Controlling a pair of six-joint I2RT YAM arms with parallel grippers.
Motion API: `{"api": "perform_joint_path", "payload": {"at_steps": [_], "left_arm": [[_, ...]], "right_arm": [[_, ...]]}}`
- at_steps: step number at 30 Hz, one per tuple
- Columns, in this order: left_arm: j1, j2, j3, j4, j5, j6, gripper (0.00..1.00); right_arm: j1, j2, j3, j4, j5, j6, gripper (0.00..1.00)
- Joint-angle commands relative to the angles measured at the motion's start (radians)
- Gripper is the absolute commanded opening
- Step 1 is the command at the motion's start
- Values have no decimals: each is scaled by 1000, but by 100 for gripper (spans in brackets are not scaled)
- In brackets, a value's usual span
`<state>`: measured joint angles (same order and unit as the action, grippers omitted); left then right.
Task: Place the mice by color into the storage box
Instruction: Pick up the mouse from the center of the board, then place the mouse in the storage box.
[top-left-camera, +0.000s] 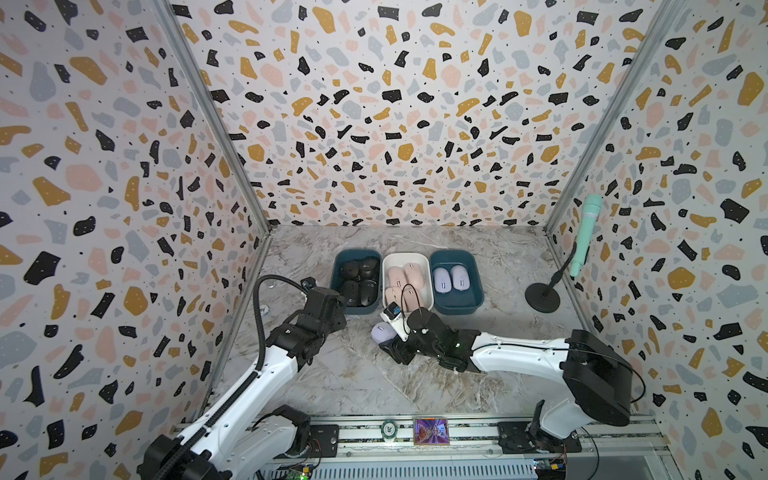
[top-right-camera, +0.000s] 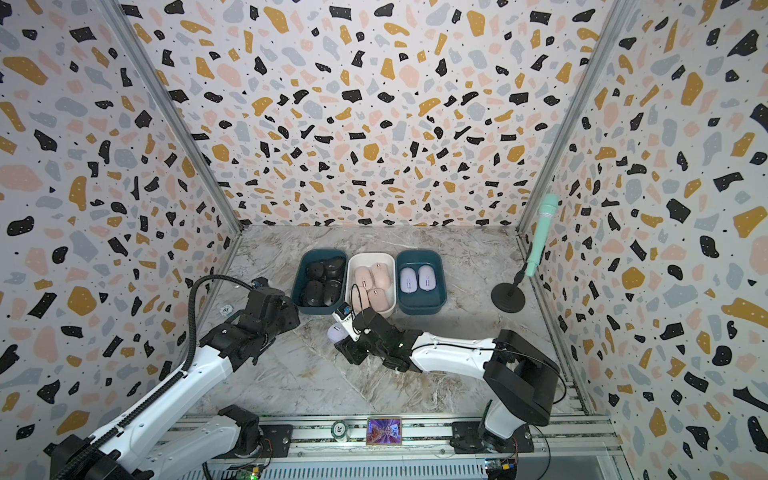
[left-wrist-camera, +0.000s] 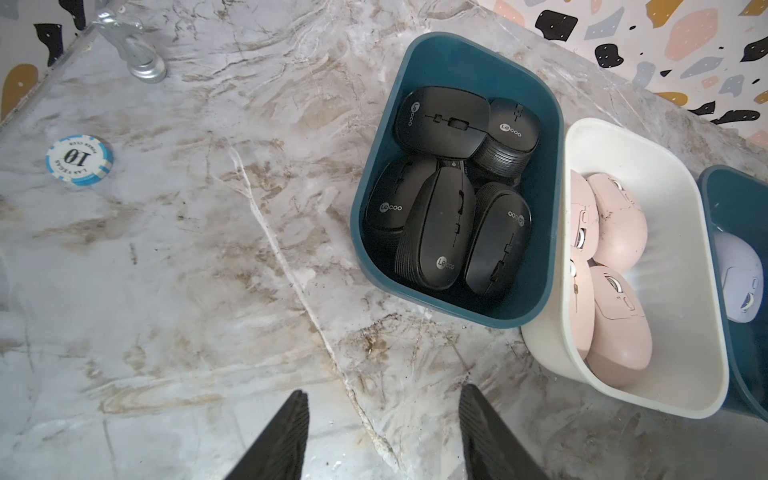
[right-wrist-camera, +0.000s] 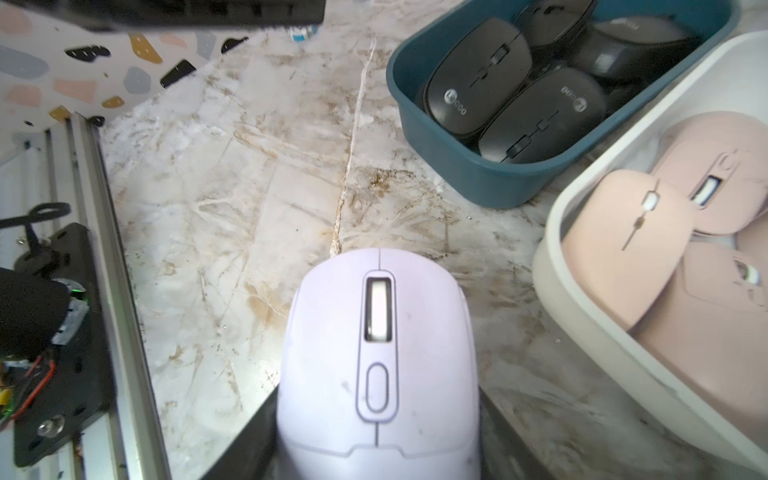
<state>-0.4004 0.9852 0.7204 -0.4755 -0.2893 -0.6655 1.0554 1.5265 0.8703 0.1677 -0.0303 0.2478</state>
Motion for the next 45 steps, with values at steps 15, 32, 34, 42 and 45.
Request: {"api": "perform_joint_path", "payload": {"at_steps": [15, 32, 34, 42, 45], "left_arm": [[-2, 20, 60, 10, 20, 14, 58], [-2, 46, 74, 63, 50, 14, 59], [-2, 43, 74, 58, 44, 14, 59], [-3, 38, 70, 46, 30, 25, 59], [-2, 43, 71, 40, 29, 33, 59]], "right_arm": [[-347, -171, 32, -98, -74, 51, 53], [-636, 41, 117, -95, -11, 110, 51], [-653, 69, 123, -86, -3, 121, 51], [-670, 170, 163, -79, 56, 105, 51], [-676, 203, 181, -82, 59, 100, 52]]}}
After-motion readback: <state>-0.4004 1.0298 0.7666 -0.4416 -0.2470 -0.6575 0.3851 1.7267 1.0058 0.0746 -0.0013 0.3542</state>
